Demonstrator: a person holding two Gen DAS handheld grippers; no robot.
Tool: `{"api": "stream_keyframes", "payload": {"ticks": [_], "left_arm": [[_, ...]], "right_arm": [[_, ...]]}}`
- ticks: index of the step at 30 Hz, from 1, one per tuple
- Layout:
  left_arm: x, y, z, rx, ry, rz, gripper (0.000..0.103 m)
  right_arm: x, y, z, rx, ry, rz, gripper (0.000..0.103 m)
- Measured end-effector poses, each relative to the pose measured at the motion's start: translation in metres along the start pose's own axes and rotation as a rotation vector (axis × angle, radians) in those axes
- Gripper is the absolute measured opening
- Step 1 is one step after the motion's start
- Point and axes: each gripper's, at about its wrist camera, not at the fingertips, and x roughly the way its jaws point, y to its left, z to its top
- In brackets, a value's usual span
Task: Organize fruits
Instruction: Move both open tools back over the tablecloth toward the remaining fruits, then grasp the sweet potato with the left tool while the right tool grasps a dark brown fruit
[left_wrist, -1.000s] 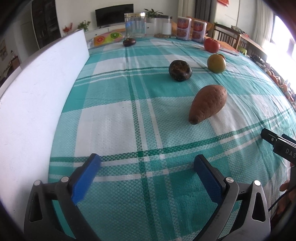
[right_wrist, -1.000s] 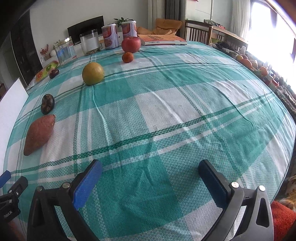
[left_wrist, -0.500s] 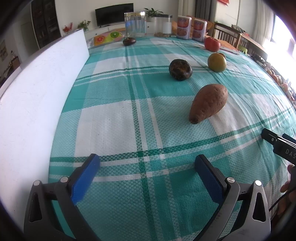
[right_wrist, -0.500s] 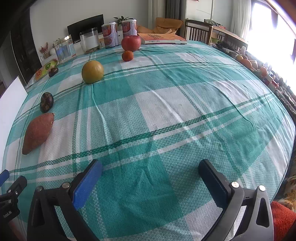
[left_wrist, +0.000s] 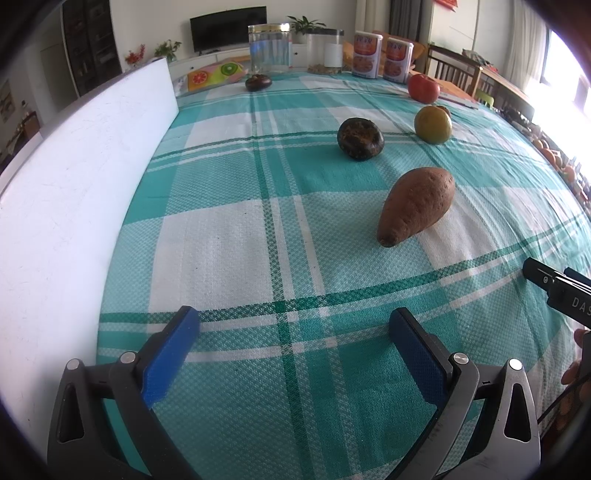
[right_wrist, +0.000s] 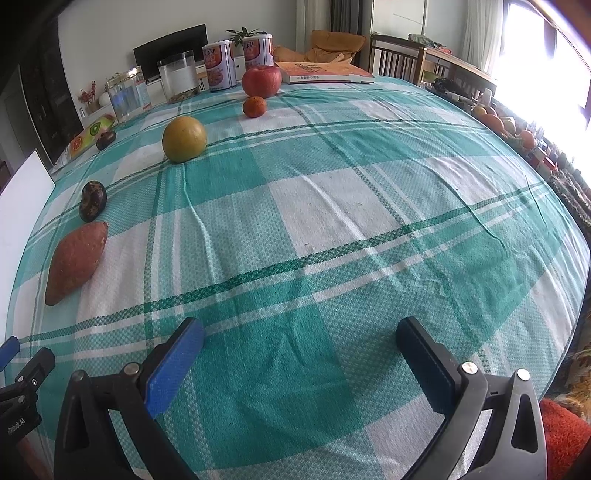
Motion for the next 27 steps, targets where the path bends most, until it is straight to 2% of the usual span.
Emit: {"api": "stream_keyframes", "payload": {"ticks": [7, 13, 17, 19, 23, 27], "left_arm": [[0.001, 0.001, 0.000, 0.004, 0.005, -0.010, 0.103], [-0.003, 0.002, -0.002, 0.035, 0.047, -0.051, 0.102], [-0.010, 0.001, 0.013, -0.005, 0.067, -0.186, 0.101], [-0.012, -0.009, 0.027, 0.024, 0.051, -0.220, 0.101], [0.002, -0.039, 0.056, 0.151, 0.036, -0.197, 0.101], [0.023, -0.054, 0.076, 0.188, 0.037, -0.178, 0.100]], "right_arm": [[-0.001, 0.000, 0.000, 0.002, -0.004, -0.002, 0.103], [-0.001, 0.000, -0.001, 0.001, -0.005, -0.003, 0.103], [0.000, 0.000, -0.001, 0.002, -0.007, -0.004, 0.103], [-0.001, 0.001, 0.000, 0.002, -0.009, -0.006, 0.103], [-0.001, 0.001, 0.000, 0.002, -0.009, -0.006, 0.103], [-0.001, 0.001, 0.000, 0.002, -0.009, -0.005, 0.103]]}}
